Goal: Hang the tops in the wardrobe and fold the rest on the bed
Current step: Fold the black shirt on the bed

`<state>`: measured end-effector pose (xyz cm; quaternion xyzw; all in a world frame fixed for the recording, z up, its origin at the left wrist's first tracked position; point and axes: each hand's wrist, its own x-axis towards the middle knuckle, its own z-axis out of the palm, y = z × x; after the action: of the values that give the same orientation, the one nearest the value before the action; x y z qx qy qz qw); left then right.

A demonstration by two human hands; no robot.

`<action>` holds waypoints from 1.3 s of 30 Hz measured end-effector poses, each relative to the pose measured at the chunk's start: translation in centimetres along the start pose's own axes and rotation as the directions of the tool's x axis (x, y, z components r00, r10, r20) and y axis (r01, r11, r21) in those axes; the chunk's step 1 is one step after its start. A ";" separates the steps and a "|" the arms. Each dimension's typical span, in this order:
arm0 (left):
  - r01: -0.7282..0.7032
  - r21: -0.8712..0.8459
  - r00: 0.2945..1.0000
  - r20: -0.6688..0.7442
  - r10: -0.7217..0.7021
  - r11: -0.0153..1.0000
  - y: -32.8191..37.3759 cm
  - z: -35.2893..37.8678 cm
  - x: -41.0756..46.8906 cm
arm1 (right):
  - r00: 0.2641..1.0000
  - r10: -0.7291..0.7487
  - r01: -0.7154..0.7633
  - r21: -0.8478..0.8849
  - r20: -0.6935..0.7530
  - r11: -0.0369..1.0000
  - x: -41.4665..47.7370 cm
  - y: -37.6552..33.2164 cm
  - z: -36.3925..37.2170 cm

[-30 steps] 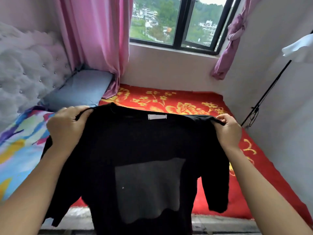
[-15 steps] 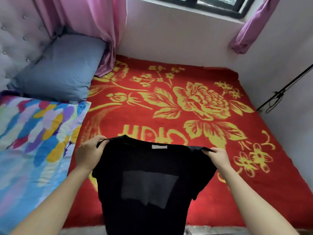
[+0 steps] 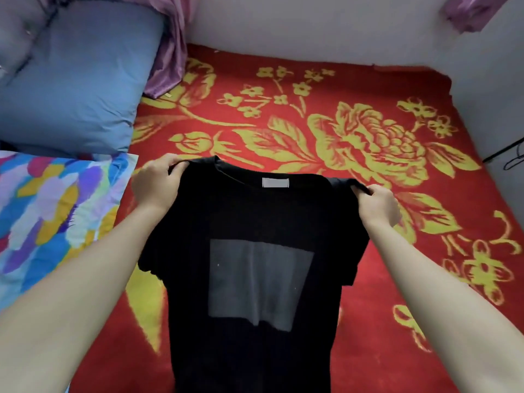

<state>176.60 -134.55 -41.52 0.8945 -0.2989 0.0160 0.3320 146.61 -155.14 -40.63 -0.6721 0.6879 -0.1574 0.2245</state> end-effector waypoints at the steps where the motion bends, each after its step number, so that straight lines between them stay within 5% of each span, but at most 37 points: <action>1: 0.015 0.027 1.000 0.018 -0.015 1.000 0.2 1.2 1.4 | 1.000 -0.019 0.019 0.001 0.005 1.000 1.3 -0.6 0.8; 4: 0.124 0.125 0.974 0.176 -0.146 0.984 -0.4 5.6 3.0 | 0.987 -0.084 0.094 -0.070 0.138 0.993 4.2 -0.4 4.0; 7: 0.217 0.234 0.876 0.383 -0.294 0.948 -3.1 8.6 -1.7 | 0.944 -0.085 0.125 -0.107 0.320 0.986 2.7 2.9 6.9; 14: 0.356 0.492 0.574 0.556 -0.602 0.794 -10.1 9.6 -22.3 | 0.781 0.293 -0.181 -0.250 0.552 0.951 -10.4 16.9 11.7; 17: 0.336 0.546 0.460 0.616 -0.639 0.768 -11.7 8.6 -29.5 | 0.693 0.416 -0.280 -0.312 0.589 0.908 -17.2 21.4 12.4; 23: 0.090 0.538 0.387 0.757 -0.527 0.838 -14.3 7.2 -38.2 | 0.646 0.455 -0.240 -0.402 0.613 0.883 -26.4 26.8 13.4; 26: 0.027 0.520 0.417 0.770 -0.483 0.854 -16.0 6.9 -40.5 | 0.648 0.424 -0.134 -0.453 0.633 0.881 -29.3 29.3 13.6; 30: -0.006 0.522 0.552 0.713 -0.433 0.853 -17.3 7.5 -41.6 | 0.646 0.391 0.009 -0.518 0.655 0.855 -31.2 32.6 13.9; 34: -0.012 0.476 0.712 0.621 -0.326 0.879 -17.3 9.1 -42.4 | 0.797 0.189 0.253 -0.600 0.574 0.759 -31.1 34.9 14.7; 39: 0.223 0.261 0.778 0.533 -0.332 0.939 -18.8 10.1 -43.0 | 0.886 0.051 0.224 -0.522 0.461 0.823 -29.2 37.6 14.7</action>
<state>149.86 -106.86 -70.10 0.9189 -0.2458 -0.2735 0.1425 122.00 -123.05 -69.80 -0.7571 0.5988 0.2034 0.1640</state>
